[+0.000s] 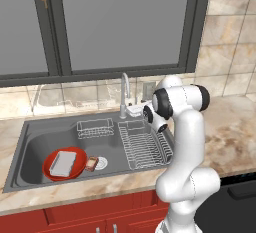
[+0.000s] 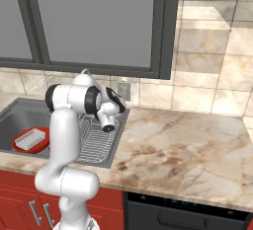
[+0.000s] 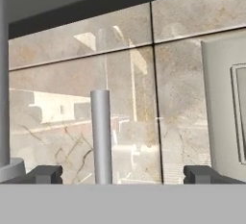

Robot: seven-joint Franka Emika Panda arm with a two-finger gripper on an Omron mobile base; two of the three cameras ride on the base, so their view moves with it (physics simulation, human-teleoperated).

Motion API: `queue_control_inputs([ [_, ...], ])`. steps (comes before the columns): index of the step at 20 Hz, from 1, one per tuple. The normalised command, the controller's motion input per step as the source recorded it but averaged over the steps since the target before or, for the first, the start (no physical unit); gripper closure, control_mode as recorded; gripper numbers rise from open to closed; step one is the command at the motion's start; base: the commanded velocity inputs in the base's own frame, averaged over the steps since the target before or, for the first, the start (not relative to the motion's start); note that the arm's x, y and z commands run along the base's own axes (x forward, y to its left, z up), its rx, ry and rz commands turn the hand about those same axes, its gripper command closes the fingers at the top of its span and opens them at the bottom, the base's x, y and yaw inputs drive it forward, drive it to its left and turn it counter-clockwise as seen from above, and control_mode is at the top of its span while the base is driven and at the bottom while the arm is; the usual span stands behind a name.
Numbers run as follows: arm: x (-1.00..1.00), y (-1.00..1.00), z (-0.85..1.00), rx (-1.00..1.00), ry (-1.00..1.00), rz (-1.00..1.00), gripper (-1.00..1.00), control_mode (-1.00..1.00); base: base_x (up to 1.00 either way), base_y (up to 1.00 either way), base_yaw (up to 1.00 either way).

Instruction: Pick the bowl and tupperware and place them in the sink. Then turn on the water.

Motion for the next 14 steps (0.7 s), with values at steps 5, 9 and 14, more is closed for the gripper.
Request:
queue_control_inputs([
  [5,0.02,-0.02,-0.04,0.00,0.00,-0.09,-1.00,-1.00,0.00,0.00,0.00],
  [9,0.08,-0.19,0.00,0.00,0.00,-0.08,-1.00,-1.00,0.00,0.00,0.00],
  [14,0.02,-0.27,0.00,0.00,0.00,-0.06,-1.00,-1.00,0.00,0.00,0.00],
])
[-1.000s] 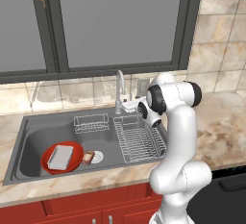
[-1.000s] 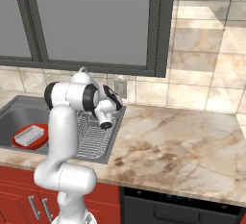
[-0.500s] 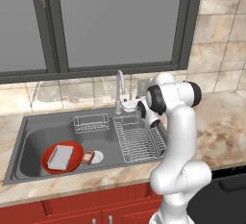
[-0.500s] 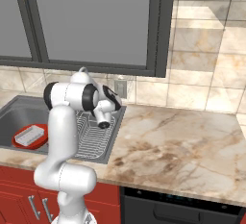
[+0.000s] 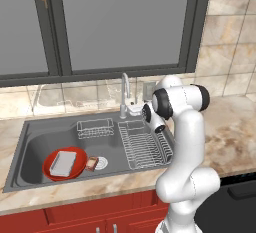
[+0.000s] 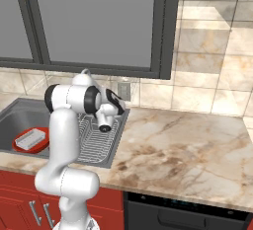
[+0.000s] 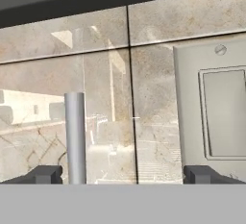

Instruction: Pick the bowl and tupperware and place them in the sink. Then turn on the water.

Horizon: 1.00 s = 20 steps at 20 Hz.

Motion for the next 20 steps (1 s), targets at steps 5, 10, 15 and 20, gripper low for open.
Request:
queue_control_inputs([
  [5,0.00,-0.37,0.00,0.00,0.00,-0.02,-1.00,-1.00,0.00,0.00,0.00],
  [10,0.00,-0.38,0.00,0.01,0.00,-0.01,-1.00,-1.00,0.00,0.00,0.00],
  [15,0.00,-0.37,0.00,0.00,0.00,-0.01,-1.00,-1.00,0.00,0.00,0.00],
  [20,0.00,-0.44,0.00,0.01,0.00,-0.01,-1.00,-1.00,0.00,0.00,0.00],
])
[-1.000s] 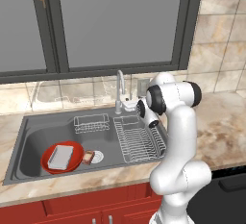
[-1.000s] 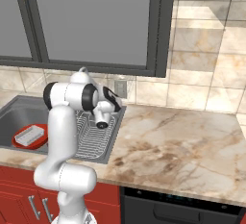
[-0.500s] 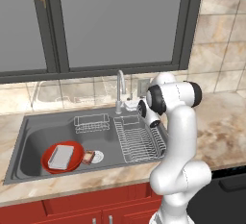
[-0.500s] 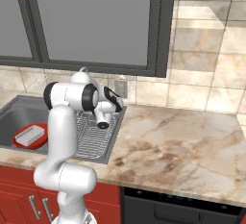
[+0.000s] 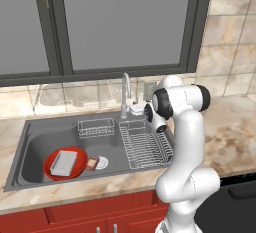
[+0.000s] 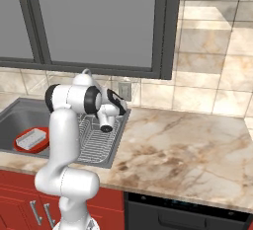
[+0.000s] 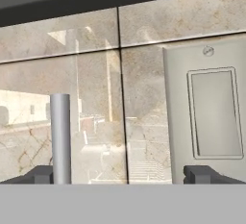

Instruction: Pick the bowl and tupperware and place them in the sink. Then turn on the water.

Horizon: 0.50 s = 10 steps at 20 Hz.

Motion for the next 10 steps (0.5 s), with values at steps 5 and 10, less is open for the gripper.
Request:
queue_control_inputs([
  [5,0.00,-0.44,0.00,0.01,0.00,0.00,-1.00,-1.00,0.00,0.00,0.00],
  [10,0.00,-0.50,-0.04,0.00,-0.02,-0.05,-1.00,-1.00,0.00,0.00,0.00],
])
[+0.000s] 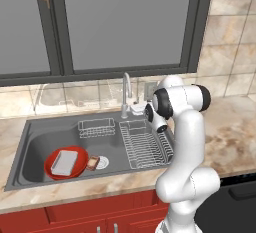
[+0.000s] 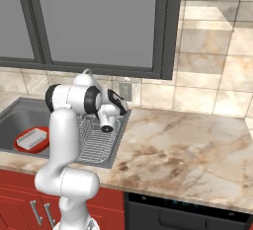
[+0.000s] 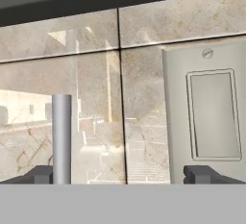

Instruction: Pick the bowl and tupperware and place them in the sink. Then turn on the water.

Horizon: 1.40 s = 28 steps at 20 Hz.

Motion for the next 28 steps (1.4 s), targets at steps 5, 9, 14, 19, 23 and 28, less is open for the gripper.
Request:
queue_control_inputs([
  [5,0.00,-0.43,-0.05,0.00,-0.01,-0.06,-1.00,-1.00,0.00,0.00,0.00],
  [9,0.05,-0.43,-0.01,0.00,0.00,-0.05,-1.00,-1.00,0.00,0.00,0.00],
  [14,0.08,-0.61,-0.02,0.00,0.00,-0.06,-1.00,-1.00,0.00,0.00,0.00],
  [19,0.00,-0.73,-0.16,0.02,0.00,-0.07,-1.00,-1.00,0.00,0.00,0.00],
  [23,0.00,-0.82,-0.25,0.07,0.00,-0.10,-1.00,-1.00,0.00,0.00,0.00],
  [28,0.00,-0.88,-0.32,0.10,0.00,-0.11,-1.00,-1.00,0.00,0.00,0.00],
])
